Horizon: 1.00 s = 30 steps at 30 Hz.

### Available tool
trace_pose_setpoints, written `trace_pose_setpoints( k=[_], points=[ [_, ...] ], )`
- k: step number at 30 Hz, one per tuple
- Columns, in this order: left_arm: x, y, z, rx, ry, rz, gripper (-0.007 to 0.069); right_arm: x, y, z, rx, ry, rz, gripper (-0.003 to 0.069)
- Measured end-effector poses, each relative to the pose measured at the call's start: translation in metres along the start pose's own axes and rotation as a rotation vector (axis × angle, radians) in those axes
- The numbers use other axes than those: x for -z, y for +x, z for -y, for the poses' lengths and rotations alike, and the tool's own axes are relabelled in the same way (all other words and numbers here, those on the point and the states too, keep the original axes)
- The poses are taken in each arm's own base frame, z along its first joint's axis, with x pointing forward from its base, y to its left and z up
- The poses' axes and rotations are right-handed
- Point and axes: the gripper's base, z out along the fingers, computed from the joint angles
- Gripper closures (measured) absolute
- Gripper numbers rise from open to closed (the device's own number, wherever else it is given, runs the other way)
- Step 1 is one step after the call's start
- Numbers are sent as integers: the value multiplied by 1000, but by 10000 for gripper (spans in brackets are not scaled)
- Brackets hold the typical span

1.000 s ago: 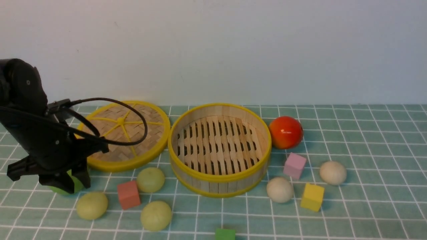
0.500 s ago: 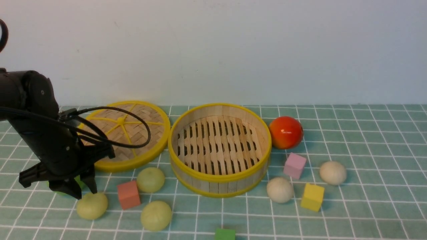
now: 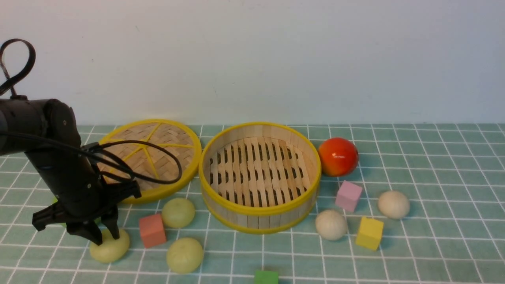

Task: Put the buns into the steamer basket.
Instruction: Use the left arm to grab a steamed stuffed bun, then use the left arm to put the steamed stuffed bun into the steamer

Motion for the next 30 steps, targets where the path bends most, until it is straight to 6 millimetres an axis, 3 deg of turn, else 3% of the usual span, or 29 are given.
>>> trace_pose_setpoints(
  k=[3, 4, 5, 10, 16, 17, 19, 20, 21, 23, 26, 27, 28, 30],
  points=[
    [0, 0, 0, -10, -1, -2, 527, 0, 0, 0, 0, 0, 0, 421],
    [0, 0, 0, -10, -1, -3, 527, 0, 0, 0, 0, 0, 0, 421],
    [0, 1, 0, -11, -4, -9, 600, 0, 0, 0, 0, 0, 0, 421],
    [9, 4, -1, -29, -5, -19, 638, 0, 0, 0, 0, 0, 0, 421],
    [92, 0, 16, -71, 138, 133, 638, 0, 0, 0, 0, 0, 0, 421],
    [97, -2, 18, -71, 152, 146, 638, 0, 0, 0, 0, 0, 0, 421],
    [133, -5, 34, -108, 228, 233, 638, 0, 0, 0, 0, 0, 0, 421],
    [135, -5, 35, -111, 233, 239, 638, 0, 0, 0, 0, 0, 0, 421],
    [148, -5, 51, -153, 262, 275, 638, 0, 0, 0, 0, 0, 0, 421],
    [154, -1, 75, -219, 290, 290, 638, 0, 0, 0, 0, 0, 0, 421],
    [144, 1, 113, -308, 299, 270, 638, 0, 0, 0, 0, 0, 0, 421],
    [143, 1, 116, -314, 300, 267, 638, 0, 0, 0, 0, 0, 0, 421],
    [131, 0, 138, -352, 297, 242, 638, 0, 0, 0, 0, 0, 0, 421],
    [119, -2, 154, -378, 289, 224, 638, 0, 0, 0, 0, 0, 0, 421]
  ],
)
